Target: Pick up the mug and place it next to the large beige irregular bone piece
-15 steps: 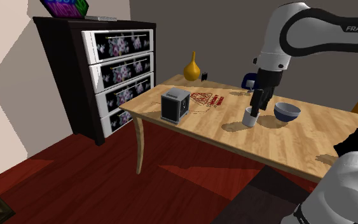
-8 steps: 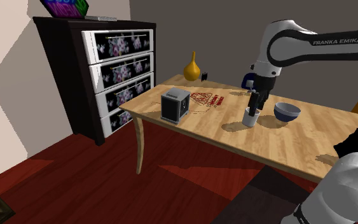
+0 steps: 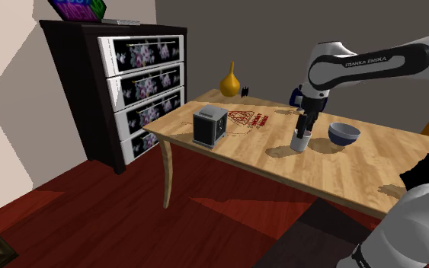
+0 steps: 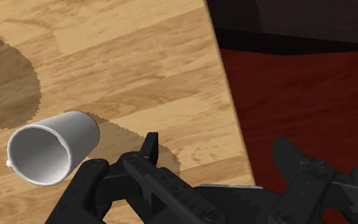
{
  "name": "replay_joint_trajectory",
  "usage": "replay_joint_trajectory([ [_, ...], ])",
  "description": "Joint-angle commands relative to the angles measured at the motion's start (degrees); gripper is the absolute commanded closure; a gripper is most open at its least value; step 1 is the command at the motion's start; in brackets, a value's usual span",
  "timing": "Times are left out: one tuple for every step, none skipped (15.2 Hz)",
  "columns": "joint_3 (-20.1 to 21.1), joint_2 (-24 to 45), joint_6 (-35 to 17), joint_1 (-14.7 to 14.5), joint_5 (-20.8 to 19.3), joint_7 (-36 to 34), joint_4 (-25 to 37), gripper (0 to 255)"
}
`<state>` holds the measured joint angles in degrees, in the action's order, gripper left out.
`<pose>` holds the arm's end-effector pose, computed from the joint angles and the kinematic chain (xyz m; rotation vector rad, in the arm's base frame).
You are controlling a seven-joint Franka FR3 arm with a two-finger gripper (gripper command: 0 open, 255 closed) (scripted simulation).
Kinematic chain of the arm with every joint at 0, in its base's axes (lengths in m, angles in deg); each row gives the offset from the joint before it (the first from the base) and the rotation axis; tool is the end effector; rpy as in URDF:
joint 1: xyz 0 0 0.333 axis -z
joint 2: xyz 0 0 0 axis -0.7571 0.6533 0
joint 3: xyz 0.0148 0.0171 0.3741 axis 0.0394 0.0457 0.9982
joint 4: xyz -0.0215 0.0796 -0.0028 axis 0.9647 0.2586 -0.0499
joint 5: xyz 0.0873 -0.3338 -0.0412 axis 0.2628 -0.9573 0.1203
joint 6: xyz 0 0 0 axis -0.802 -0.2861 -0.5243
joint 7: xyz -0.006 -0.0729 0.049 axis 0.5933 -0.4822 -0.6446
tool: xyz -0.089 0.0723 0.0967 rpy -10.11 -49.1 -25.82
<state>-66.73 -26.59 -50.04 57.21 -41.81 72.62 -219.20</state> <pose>0.3272 -0.1353 0.5075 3.1194 0.1399 -0.1237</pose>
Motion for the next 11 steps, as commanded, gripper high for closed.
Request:
replay_joint_trajectory([
  [-1.39,3.72,-2.40,0.54,-0.57,1.69,1.66,0],
  [-2.10,5.43,-3.50,0.84,-0.78,2.58,2.44,0],
  [-2.78,7.16,-4.56,1.14,-0.93,3.48,3.29,0],
  [-3.46,8.93,-5.59,1.43,-1.02,4.38,4.20,0],
  [-4.12,10.73,-6.58,1.72,-1.05,5.30,5.18,0],
  [-4.75,12.56,-7.53,2.01,-1.00,6.22,6.22,0],
  [-5.36,14.41,-8.44,2.31,-0.89,7.16,7.33,0],
  [-5.93,16.29,-9.30,2.63,-0.71,8.12,8.51,0],
  [-6.48,18.19,-10.12,2.95,-0.47,9.08,9.76,0],
  [-6.99,20.12,-10.89,3.29,-0.16,10.06,11.07,0],
  [-7.48,22.07,-11.60,3.65,0.21,11.05,12.45,0],
])
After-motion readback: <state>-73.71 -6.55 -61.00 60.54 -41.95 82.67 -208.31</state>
